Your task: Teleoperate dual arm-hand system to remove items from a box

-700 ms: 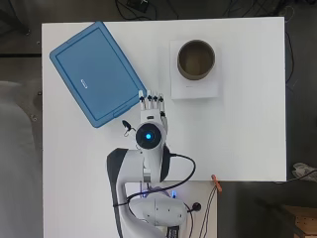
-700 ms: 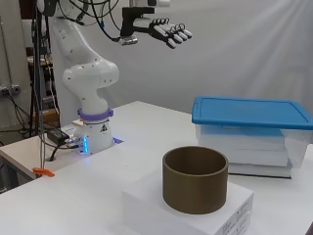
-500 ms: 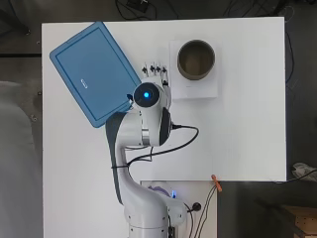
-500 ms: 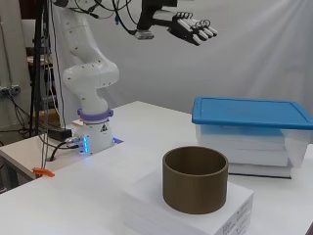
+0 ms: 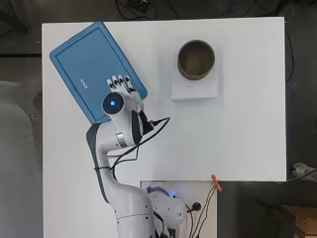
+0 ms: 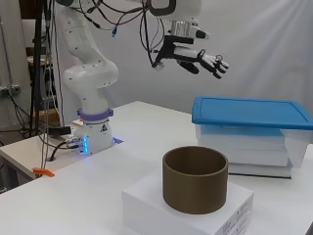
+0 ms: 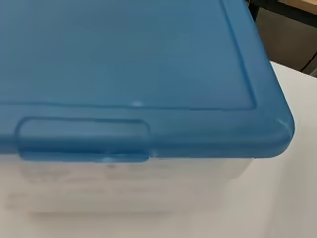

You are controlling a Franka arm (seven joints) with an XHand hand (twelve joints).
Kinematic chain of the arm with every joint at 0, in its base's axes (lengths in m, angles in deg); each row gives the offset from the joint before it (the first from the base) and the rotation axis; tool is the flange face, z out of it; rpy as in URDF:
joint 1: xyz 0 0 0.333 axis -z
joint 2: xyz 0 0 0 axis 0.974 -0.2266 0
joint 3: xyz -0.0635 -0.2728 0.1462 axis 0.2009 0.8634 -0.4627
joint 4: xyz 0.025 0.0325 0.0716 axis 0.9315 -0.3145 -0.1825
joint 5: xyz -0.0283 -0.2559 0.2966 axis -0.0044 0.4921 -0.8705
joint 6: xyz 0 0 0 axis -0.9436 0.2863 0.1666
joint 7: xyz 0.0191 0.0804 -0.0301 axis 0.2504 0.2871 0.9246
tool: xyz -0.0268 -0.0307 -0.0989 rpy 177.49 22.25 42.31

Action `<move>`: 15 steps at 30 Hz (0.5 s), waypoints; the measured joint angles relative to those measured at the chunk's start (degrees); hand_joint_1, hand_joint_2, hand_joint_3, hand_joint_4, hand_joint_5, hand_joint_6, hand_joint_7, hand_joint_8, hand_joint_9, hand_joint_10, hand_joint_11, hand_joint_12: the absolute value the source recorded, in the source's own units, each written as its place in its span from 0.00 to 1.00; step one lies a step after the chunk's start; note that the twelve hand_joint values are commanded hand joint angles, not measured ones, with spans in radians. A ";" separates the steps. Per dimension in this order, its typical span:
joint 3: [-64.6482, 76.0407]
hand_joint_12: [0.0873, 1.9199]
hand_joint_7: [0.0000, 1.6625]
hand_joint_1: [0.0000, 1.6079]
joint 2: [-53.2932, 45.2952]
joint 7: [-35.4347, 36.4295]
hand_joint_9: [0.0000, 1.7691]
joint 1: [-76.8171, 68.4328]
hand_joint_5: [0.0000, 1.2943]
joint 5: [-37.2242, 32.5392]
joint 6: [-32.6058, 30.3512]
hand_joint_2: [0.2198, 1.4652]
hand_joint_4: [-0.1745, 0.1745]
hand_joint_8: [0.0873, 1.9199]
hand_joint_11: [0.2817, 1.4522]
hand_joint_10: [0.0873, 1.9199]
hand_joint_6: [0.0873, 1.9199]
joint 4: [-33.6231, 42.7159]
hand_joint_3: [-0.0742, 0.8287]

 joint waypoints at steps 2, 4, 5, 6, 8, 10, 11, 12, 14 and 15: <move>-0.80 0.00 0.01 0.21 -1.00 -0.04 0.10 -0.05 0.00 2.06 -1.37 0.47 0.36 0.00 0.09 0.00 0.00 -0.87 0.06; -1.50 0.00 0.02 0.23 -3.38 0.10 0.11 -0.07 0.00 4.22 -1.28 0.44 0.36 0.00 0.09 0.00 0.00 -0.64 0.06; -1.82 0.00 0.03 0.24 -4.43 0.06 0.11 -0.08 0.00 5.29 -1.36 0.44 0.35 0.00 0.09 0.00 0.00 -0.62 0.07; -2.14 0.00 0.03 0.24 -5.44 0.03 0.12 -0.09 0.00 6.60 -1.40 0.43 0.36 0.00 0.10 0.00 0.00 -0.62 0.07; -2.53 0.00 0.04 0.23 -6.51 0.39 0.13 -0.10 0.00 8.58 -1.42 0.42 0.36 0.00 0.10 0.00 0.00 -0.54 0.07; -2.91 0.00 0.05 0.20 -6.86 0.52 0.14 -0.13 0.00 10.61 -1.40 0.41 0.36 0.00 0.10 0.00 0.00 -0.62 0.06; -2.98 0.00 0.05 0.19 -6.87 0.42 0.14 -0.14 0.00 11.54 -1.43 0.40 0.36 0.00 0.10 0.00 0.00 -0.81 0.06; -3.09 0.00 0.05 0.18 -6.76 0.46 0.14 -0.18 0.00 12.21 -1.34 0.40 0.36 0.00 0.10 0.00 0.00 -1.24 0.06; -3.73 0.00 0.05 0.16 -6.17 -0.02 0.14 -0.41 0.00 11.90 -1.10 0.40 0.35 0.00 0.10 0.00 0.00 -2.52 0.07; -3.98 0.00 0.05 0.14 -5.81 -0.58 0.14 -0.52 0.00 10.66 -1.20 0.41 0.35 0.00 0.10 0.00 0.00 -2.81 0.08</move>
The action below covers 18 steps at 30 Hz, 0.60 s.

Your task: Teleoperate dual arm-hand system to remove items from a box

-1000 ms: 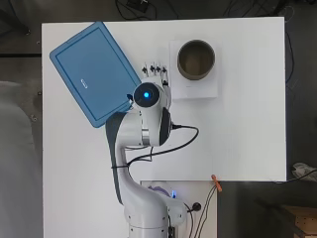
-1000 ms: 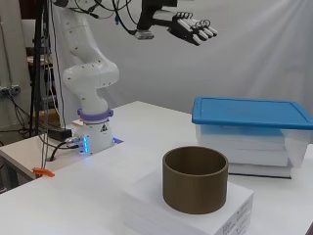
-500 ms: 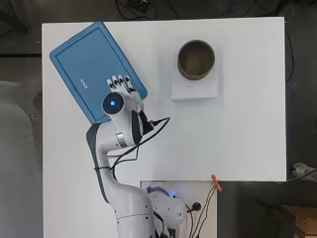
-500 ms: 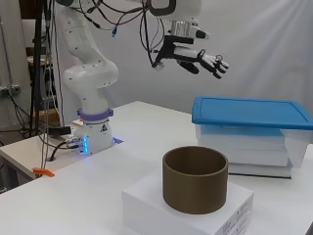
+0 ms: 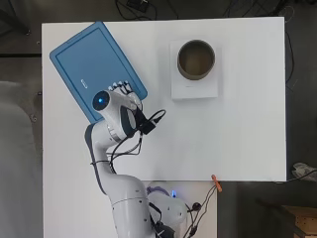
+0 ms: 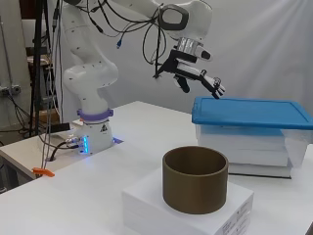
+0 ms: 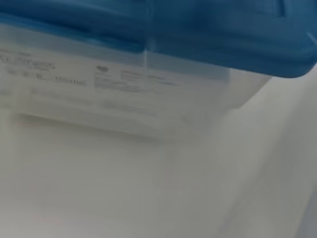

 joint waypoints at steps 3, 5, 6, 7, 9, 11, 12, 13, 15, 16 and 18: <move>-0.52 0.00 0.03 0.14 0.62 -1.53 0.12 -0.23 0.00 -2.47 1.46 0.44 0.33 0.00 0.09 0.00 0.00 1.38 0.09; -1.65 0.00 0.01 0.15 1.21 -3.78 0.10 -0.46 0.00 -1.47 3.15 0.43 0.31 0.00 0.09 0.00 0.00 1.66 0.09; -2.20 0.00 0.00 0.14 1.72 -5.05 0.10 -0.63 0.00 -0.14 3.39 0.44 0.30 0.00 0.08 0.00 0.00 0.83 0.09; -2.64 0.00 0.00 0.13 2.17 -5.75 0.10 -0.81 0.00 0.90 3.13 0.44 0.29 0.00 0.08 0.00 0.00 -0.56 0.09; -3.12 0.00 0.00 0.11 3.38 -7.04 0.09 -1.22 0.00 1.17 2.24 0.45 0.26 0.00 0.07 0.00 0.00 -3.78 0.09; -3.55 0.00 0.00 0.10 4.88 -8.69 0.09 -1.63 0.00 0.52 0.93 0.45 0.25 0.00 0.07 0.00 0.00 -6.29 0.09; -3.79 0.00 0.00 0.09 5.46 -9.32 0.08 -1.79 0.00 0.68 0.07 0.44 0.24 0.00 0.07 0.00 0.00 -7.08 0.09; -4.18 0.00 0.00 0.08 5.69 -10.02 0.07 -1.87 0.00 1.52 -0.45 0.44 0.24 0.00 0.07 0.00 0.00 -7.62 0.08; -4.76 0.00 0.00 0.11 5.77 -12.98 0.06 -1.93 0.00 2.71 -1.65 0.44 0.22 0.00 0.07 0.00 0.00 -8.28 0.08; -4.96 0.00 0.00 0.12 5.54 -15.30 0.06 -1.93 0.00 2.71 -2.89 0.44 0.21 0.00 0.07 0.00 0.00 -8.52 0.08; -5.08 0.00 0.00 0.15 5.20 -19.32 0.05 -1.96 0.00 1.92 -6.17 0.44 0.19 0.00 0.07 0.00 0.00 -9.06 0.08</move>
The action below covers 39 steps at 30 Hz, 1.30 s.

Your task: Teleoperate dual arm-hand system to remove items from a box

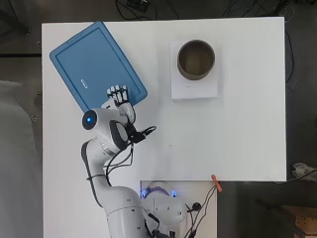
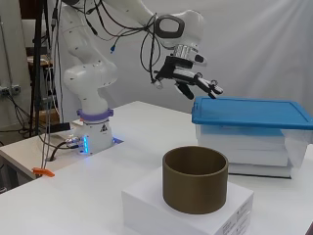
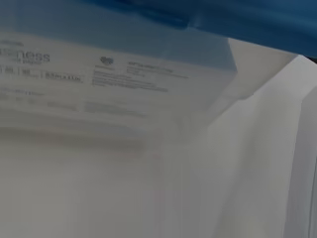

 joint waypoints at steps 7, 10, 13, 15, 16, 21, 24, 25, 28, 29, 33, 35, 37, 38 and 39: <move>-0.17 0.00 0.00 0.02 -0.51 0.82 0.07 -0.39 0.00 -5.40 -1.70 0.54 0.14 0.00 0.09 0.00 0.00 -1.12 0.11; -0.45 0.00 0.00 0.00 -1.02 2.93 0.07 -0.32 0.00 -3.51 2.31 0.52 0.15 0.00 0.08 0.00 0.00 0.71 0.09; -2.23 0.00 0.00 0.00 -4.31 3.00 0.07 -0.16 0.00 1.69 7.95 0.50 0.16 0.00 0.07 0.00 0.00 1.75 0.07; -3.22 0.00 0.00 0.03 -6.36 2.47 0.07 -0.13 0.00 3.81 9.08 0.52 0.16 0.00 0.06 0.00 0.00 1.92 0.08; -3.48 0.00 0.00 0.11 -6.60 2.25 0.07 -0.13 0.00 3.94 9.06 0.58 0.17 0.00 0.06 0.00 0.00 1.93 0.09; -6.21 0.00 0.01 0.39 -7.89 -4.93 0.05 -0.45 0.00 10.81 8.21 0.75 0.31 0.00 0.04 0.00 0.00 1.81 0.12; -7.41 0.00 0.28 0.64 -9.15 -9.83 0.32 -0.79 0.27 19.38 4.27 0.80 0.24 0.25 0.24 0.20 0.20 1.42 0.09; -7.32 0.15 0.32 0.75 -9.30 -9.53 0.37 -1.00 0.31 21.24 2.11 0.81 0.49 0.53 0.30 0.43 0.53 1.00 0.08; -3.98 0.19 0.45 0.82 -6.00 -1.64 0.45 -1.90 0.44 23.38 -8.86 0.81 0.13 0.70 0.32 0.63 0.72 -1.69 0.08; -2.93 0.18 0.47 0.83 -5.12 1.39 0.46 -1.96 0.46 23.38 -12.60 0.80 0.06 0.70 0.33 0.63 0.72 -1.90 0.08; -3.63 0.18 0.49 0.83 -6.47 7.36 0.47 -2.28 0.49 23.55 -17.18 0.80 0.00 0.69 0.36 0.60 0.76 3.21 0.08; -4.83 0.18 0.48 0.83 -8.25 9.25 0.46 -2.38 0.49 23.94 -11.93 0.80 0.00 0.70 0.36 0.59 0.79 8.18 0.08; -5.95 0.21 0.48 0.83 -10.80 10.92 0.46 -2.55 0.48 24.44 -7.61 0.80 0.00 0.71 0.35 0.59 0.80 13.61 0.08; -6.28 0.27 0.47 0.83 -11.89 11.94 0.46 -2.59 0.48 24.93 -6.90 0.80 0.00 0.71 0.33 0.59 0.81 15.29 0.08; -6.32 0.33 0.47 0.83 -12.55 13.05 0.47 -2.55 0.48 25.50 -7.29 0.80 0.00 0.71 0.31 0.60 0.78 16.31 0.08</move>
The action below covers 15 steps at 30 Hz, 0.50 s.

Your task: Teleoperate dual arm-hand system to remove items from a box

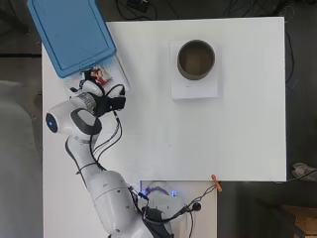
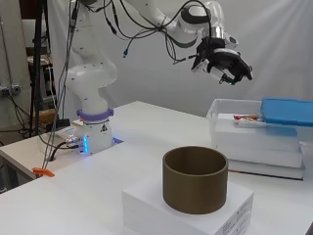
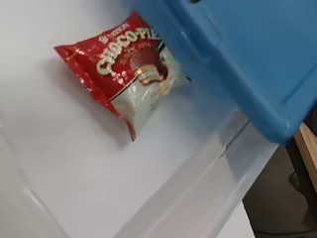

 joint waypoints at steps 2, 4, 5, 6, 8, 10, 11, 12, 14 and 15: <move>1.17 0.34 0.48 0.83 -0.35 0.88 0.50 0.13 0.49 -0.14 -3.18 0.79 0.07 0.69 0.29 0.64 0.69 0.67 0.08; 3.13 0.33 0.48 0.83 -1.19 1.13 0.51 0.33 0.51 -2.73 -6.83 0.79 0.10 0.68 0.29 0.65 0.65 1.94 0.08; 4.20 0.33 0.48 0.83 -1.78 1.52 0.52 0.45 0.51 -3.83 -8.09 0.79 0.11 0.67 0.29 0.66 0.64 3.93 0.08; 5.01 0.33 0.48 0.83 -2.22 1.82 0.52 0.53 0.51 -4.48 -9.06 0.78 0.11 0.67 0.29 0.66 0.64 5.97 0.08; 6.48 0.33 0.48 0.83 -3.03 2.37 0.52 0.69 0.51 -5.67 -10.77 0.78 0.12 0.67 0.29 0.66 0.63 10.00 0.08; 7.95 0.15 0.44 0.42 -3.93 2.83 0.46 0.84 0.47 -6.60 -12.48 0.71 0.49 0.47 0.32 0.43 0.33 13.05 0.08; 8.62 0.07 0.42 0.30 -4.88 2.88 0.44 0.85 0.45 -7.16 -13.26 0.68 0.56 0.32 0.32 0.29 0.19 13.97 0.08; 8.98 0.01 0.42 0.23 -6.03 2.86 0.43 0.84 0.43 -8.15 -13.46 0.66 0.59 0.18 0.32 0.17 0.09 14.64 0.08; 9.71 0.00 0.40 0.17 -8.81 2.66 0.41 0.80 0.39 -13.30 -10.62 0.65 0.59 0.02 0.29 0.02 0.00 16.63 0.08; 10.01 0.00 0.38 0.15 -10.01 2.47 0.39 0.76 0.36 -17.01 -7.43 0.64 0.57 0.00 0.27 0.00 0.00 18.01 0.08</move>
